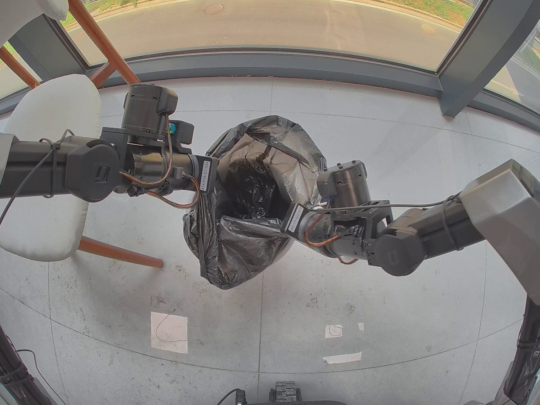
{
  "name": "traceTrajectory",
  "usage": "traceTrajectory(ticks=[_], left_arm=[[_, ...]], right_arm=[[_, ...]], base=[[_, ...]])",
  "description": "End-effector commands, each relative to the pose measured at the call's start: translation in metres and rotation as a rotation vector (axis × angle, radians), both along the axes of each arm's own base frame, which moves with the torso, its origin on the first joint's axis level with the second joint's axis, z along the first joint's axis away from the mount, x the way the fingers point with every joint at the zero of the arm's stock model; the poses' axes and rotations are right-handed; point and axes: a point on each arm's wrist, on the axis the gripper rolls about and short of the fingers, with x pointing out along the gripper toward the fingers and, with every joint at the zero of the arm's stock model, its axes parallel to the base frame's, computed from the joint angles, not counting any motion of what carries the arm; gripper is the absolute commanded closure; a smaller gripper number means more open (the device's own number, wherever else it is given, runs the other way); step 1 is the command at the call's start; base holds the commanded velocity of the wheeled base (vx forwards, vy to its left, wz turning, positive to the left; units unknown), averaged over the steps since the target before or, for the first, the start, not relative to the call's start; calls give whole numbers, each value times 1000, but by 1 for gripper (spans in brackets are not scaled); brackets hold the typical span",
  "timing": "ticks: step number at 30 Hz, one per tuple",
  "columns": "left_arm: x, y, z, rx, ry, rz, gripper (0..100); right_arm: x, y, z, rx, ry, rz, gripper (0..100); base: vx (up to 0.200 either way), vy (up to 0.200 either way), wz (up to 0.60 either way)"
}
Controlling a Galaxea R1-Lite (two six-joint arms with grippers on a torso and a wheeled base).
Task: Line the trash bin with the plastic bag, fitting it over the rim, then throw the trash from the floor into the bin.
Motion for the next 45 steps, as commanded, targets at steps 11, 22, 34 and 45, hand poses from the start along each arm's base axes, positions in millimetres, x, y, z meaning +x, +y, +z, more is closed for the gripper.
traceTrajectory(ticks=[11, 22, 34, 45], left_arm=[[2, 16, -14, 69, 31, 28, 100], [4, 30, -19, 126, 26, 36, 100], [25, 46, -29, 168, -30, 123, 100], [23, 51, -30, 178, -25, 120, 0]], right_arm=[[3, -46, -18, -125, 39, -25, 100], [1, -43, -9, -104, -43, 25, 0], [-12, -56, 19, -54, -112, 7, 0], [-30, -95, 63, -5, -194, -66, 0]], base=[[0, 0, 0], [0, 0, 0], [0, 0, 0], [0, 0, 0]])
